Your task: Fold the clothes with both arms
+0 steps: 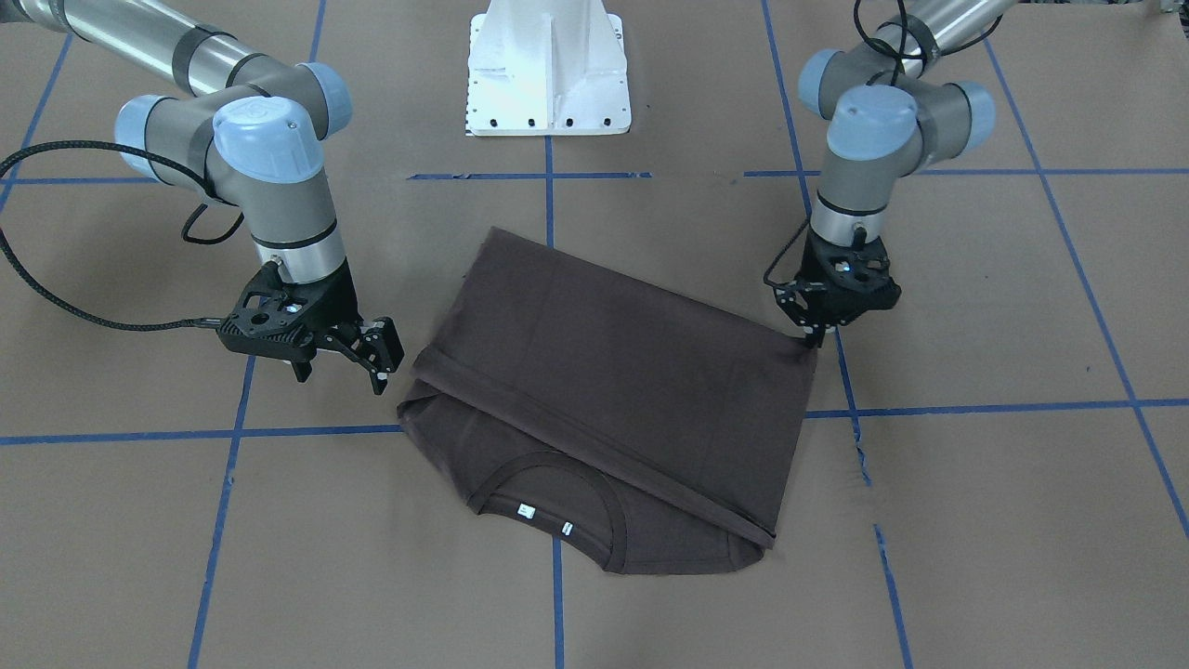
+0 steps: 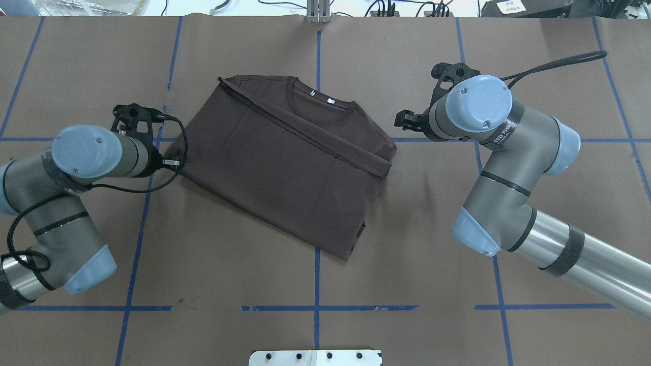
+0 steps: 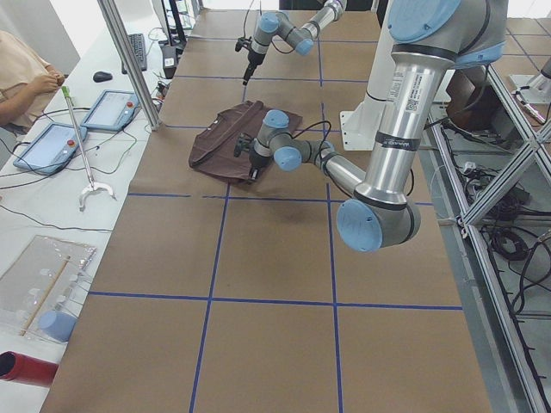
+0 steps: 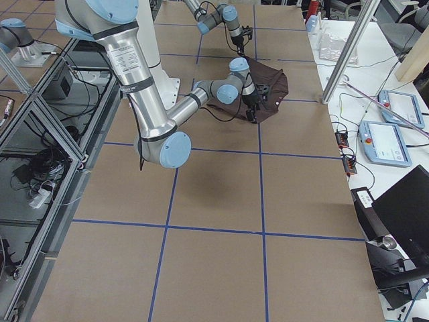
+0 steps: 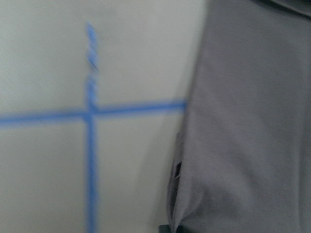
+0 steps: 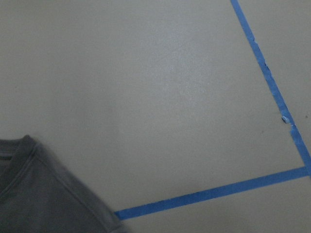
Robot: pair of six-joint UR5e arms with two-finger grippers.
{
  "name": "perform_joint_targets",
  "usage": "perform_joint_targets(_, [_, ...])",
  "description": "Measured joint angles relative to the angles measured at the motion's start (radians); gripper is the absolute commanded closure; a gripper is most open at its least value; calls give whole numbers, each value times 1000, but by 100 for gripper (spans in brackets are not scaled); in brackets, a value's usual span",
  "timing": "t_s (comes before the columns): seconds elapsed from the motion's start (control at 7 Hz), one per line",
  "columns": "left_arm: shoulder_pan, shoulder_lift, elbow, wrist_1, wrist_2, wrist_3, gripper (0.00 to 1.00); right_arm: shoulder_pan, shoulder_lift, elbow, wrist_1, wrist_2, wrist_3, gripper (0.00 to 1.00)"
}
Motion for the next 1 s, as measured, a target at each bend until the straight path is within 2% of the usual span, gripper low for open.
perform_joint_targets(0.14, [-68, -57, 111, -46, 2, 63, 100, 0, 0, 1, 0, 0, 4, 0])
perform_joint_targets(0.57, [-193, -354, 636, -308, 11, 146, 100, -5, 0, 43, -6, 0, 11, 0])
perform_joint_targets(0.71, [-206, -398, 712, -344, 14, 157, 1, -12, 0, 58, -10, -1, 16, 0])
perform_joint_targets(1.0, [-213, -403, 729, -371, 10, 215, 0, -39, 10, 60, -7, -4, 39, 2])
